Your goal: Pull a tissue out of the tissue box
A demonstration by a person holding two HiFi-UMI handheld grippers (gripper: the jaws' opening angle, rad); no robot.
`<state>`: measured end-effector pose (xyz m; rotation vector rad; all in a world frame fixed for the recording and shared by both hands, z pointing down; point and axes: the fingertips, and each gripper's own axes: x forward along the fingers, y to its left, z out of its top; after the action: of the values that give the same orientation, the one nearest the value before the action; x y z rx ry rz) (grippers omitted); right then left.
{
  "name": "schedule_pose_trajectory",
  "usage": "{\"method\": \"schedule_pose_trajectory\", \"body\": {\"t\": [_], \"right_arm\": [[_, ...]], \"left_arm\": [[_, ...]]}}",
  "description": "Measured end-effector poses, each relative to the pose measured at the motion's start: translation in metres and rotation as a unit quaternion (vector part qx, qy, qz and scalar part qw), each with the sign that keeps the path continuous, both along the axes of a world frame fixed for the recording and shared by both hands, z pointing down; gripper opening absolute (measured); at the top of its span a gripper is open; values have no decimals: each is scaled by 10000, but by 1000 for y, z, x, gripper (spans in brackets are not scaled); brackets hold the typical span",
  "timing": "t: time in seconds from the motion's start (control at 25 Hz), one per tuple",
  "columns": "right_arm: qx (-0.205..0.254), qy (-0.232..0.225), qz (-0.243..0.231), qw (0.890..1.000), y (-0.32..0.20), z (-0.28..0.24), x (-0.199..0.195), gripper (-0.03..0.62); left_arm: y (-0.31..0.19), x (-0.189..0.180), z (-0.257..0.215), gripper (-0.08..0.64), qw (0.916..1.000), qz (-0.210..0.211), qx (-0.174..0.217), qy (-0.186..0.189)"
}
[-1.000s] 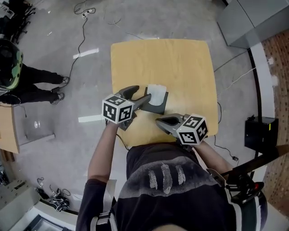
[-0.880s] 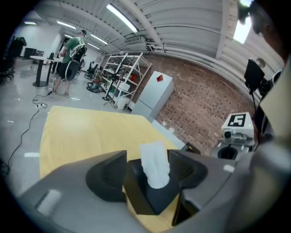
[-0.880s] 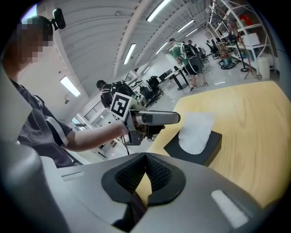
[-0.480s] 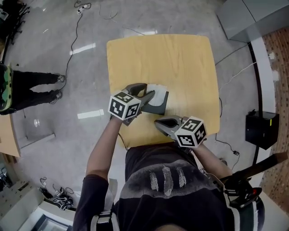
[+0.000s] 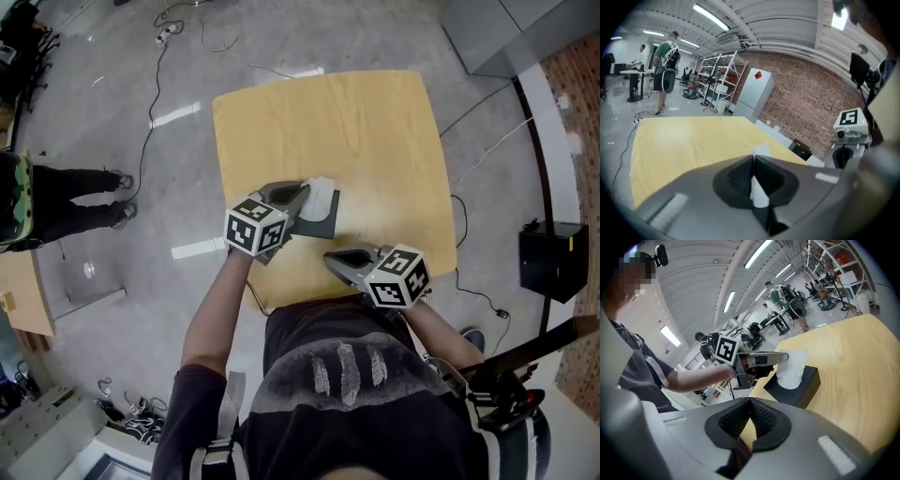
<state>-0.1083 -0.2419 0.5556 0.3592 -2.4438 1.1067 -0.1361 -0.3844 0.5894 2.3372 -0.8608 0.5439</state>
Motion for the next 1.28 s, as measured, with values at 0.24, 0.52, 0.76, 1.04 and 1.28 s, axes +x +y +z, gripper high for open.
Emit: {"method": "schedule_pose_trajectory", "body": {"t": [0.24, 0.52, 0.76, 1.04, 1.28], "right_arm": [[83, -207, 95, 9997, -2, -25, 18, -3], [238, -372, 166, 9989, -3, -23, 29, -3], [414, -496, 215, 9977, -7, -24, 32, -3], [565, -697, 280, 9956, -11, -26, 32, -3], [701, -866, 247, 9935, 0, -51, 71, -3]], "left_arm": [[7, 10, -31, 2, 9999, -91, 43, -27], [16, 15, -41, 0, 9994, -169, 274, -150], [16, 10, -47, 0, 9987, -259, 400, -202], [11, -4, -68, 0, 9958, -491, 744, -212], [24, 21, -114, 0, 9901, -806, 1112, -279]]}}
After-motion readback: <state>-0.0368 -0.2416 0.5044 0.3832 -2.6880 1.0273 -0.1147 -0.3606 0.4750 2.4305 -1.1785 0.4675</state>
